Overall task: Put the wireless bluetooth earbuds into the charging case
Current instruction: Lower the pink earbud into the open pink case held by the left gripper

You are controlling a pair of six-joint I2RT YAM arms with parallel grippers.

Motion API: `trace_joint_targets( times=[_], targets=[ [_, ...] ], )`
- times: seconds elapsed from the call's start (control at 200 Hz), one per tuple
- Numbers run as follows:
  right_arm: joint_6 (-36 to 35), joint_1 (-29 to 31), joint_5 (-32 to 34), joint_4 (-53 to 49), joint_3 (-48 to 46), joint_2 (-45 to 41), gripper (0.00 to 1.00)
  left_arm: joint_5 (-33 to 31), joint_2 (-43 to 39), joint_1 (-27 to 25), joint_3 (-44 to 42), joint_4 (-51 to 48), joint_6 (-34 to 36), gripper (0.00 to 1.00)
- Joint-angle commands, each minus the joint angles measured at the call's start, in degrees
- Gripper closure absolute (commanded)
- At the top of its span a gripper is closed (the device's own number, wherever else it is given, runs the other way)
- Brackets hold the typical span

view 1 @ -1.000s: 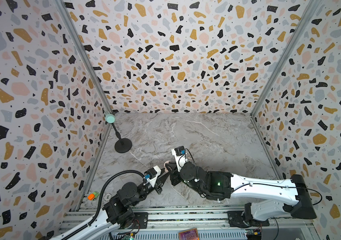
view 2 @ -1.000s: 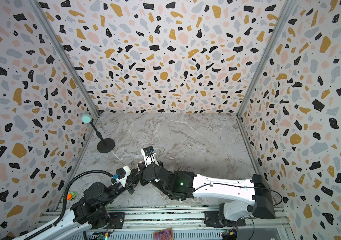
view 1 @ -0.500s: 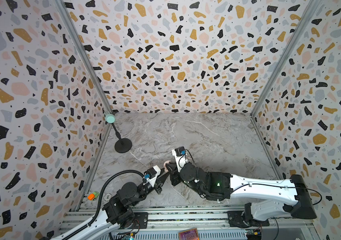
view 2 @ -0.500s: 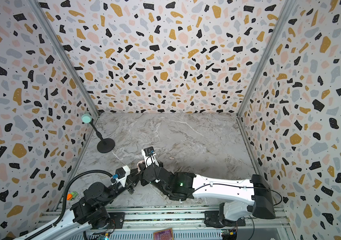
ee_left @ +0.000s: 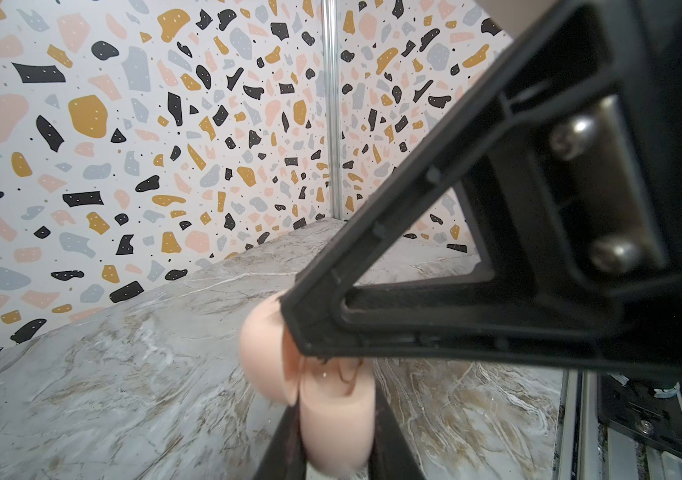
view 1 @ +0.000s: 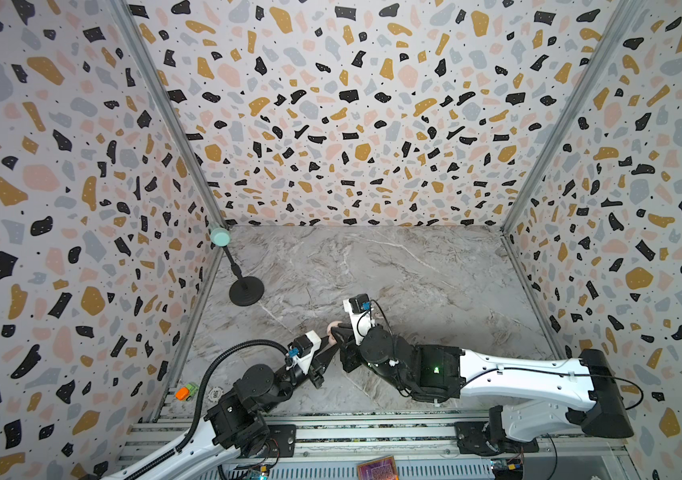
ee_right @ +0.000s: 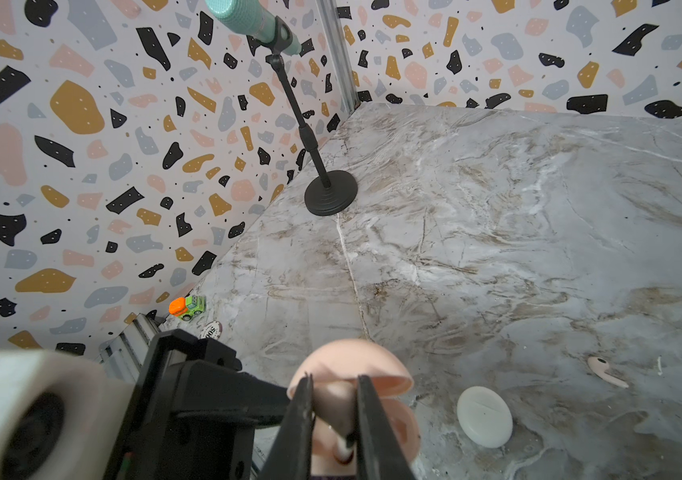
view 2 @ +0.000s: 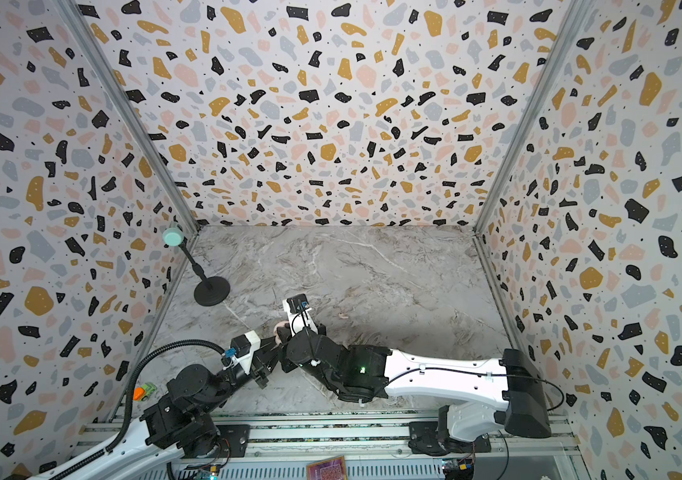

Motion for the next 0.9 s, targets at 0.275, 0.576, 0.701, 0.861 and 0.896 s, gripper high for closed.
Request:
trace_joint_targets(
  times=[0.275,0.576,0.701,0.861,0.896],
  targets=[
    [-0.3,0.7,-1.5,-0.6,0.2,0.5,0.98,0.2,-1.0,0.4,1.3,4.7,-0.4,1.0],
    [-0.2,0.7,-1.8,-0.6,0.3,0.9,0.93,0.2,-1.3,0.4,1.3,4.6,-0.3,1.0],
    [-0.3,0.8,-1.9,-0.6,0.4,0.8,0.9,0.3,-1.2,0.3,1.3,4.6,-0.3,1.0],
    [-0.2,0.8,-1.9,-0.6,0.4,0.6,0.88,0.3,-1.1,0.3,1.2,4.6,-0.3,1.0],
    [-0.2,0.8,-1.8,-0.7,0.3,0.6,0.88,0.3,-1.1,0.4,1.2,4.6,-0.3,1.0]
  ],
)
